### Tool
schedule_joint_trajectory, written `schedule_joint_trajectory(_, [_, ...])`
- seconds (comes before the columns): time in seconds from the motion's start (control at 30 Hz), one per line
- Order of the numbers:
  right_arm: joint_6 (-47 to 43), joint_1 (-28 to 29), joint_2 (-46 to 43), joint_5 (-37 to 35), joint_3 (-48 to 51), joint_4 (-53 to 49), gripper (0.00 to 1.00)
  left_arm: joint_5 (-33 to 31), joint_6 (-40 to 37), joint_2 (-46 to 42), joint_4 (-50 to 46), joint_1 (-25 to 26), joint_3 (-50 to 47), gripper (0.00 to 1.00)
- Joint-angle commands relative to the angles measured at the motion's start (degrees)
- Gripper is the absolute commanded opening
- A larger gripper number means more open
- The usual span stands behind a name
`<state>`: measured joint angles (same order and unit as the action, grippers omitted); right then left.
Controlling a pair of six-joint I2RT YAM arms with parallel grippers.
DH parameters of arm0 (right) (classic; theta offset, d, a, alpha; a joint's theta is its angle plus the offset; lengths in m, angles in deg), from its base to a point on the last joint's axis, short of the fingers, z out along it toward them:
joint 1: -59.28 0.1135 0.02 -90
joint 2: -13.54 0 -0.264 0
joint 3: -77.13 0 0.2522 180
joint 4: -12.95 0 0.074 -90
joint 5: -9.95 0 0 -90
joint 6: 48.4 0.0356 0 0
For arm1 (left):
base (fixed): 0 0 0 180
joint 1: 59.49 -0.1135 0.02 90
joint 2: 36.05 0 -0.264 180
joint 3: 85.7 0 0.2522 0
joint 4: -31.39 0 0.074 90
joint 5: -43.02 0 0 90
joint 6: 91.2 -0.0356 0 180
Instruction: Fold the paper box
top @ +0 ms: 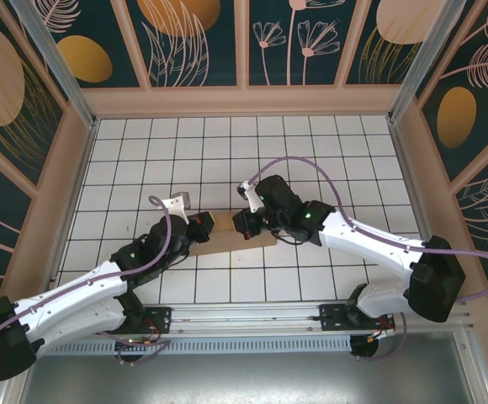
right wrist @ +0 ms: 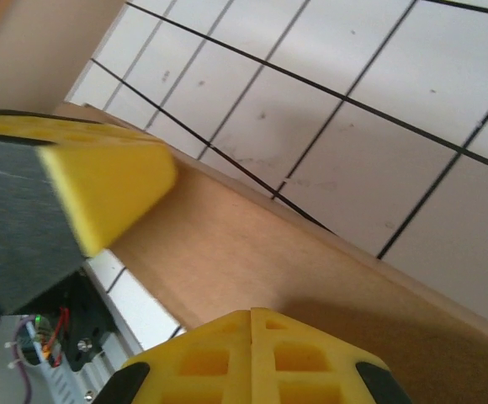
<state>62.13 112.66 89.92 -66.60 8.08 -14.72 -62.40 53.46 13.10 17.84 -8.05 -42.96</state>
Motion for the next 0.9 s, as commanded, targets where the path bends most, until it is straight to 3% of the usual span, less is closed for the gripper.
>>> schedule_joint_trajectory(0.0, [1.17, 0.40, 0.73, -3.96, 1.11, 0.32, 0.00, -0.02, -1.12, -0.22, -8.51, 0.32, 1.05, 0.00])
schedule_joint_trajectory(0.17, [1.39, 0.45, 0.38, -4.66, 2.49, 0.37, 0.00, -1.26, -3.07, -2.73, -12.16, 0.27, 4.73, 0.00])
schedule_joint_trajectory(0.53, [1.17, 0.76, 0.34, -3.53, 2.86, 0.29, 0.00, -19.04, 3.16, -14.47, -31.95, -0.65, 6.73, 0.00])
schedule_joint_trajectory(0.87, [1.02, 1.28, 0.43, -2.91, 3.13, 0.51, 0.00, -14.27, 6.65, -16.87, -28.81, -7.96, -0.51, 0.00])
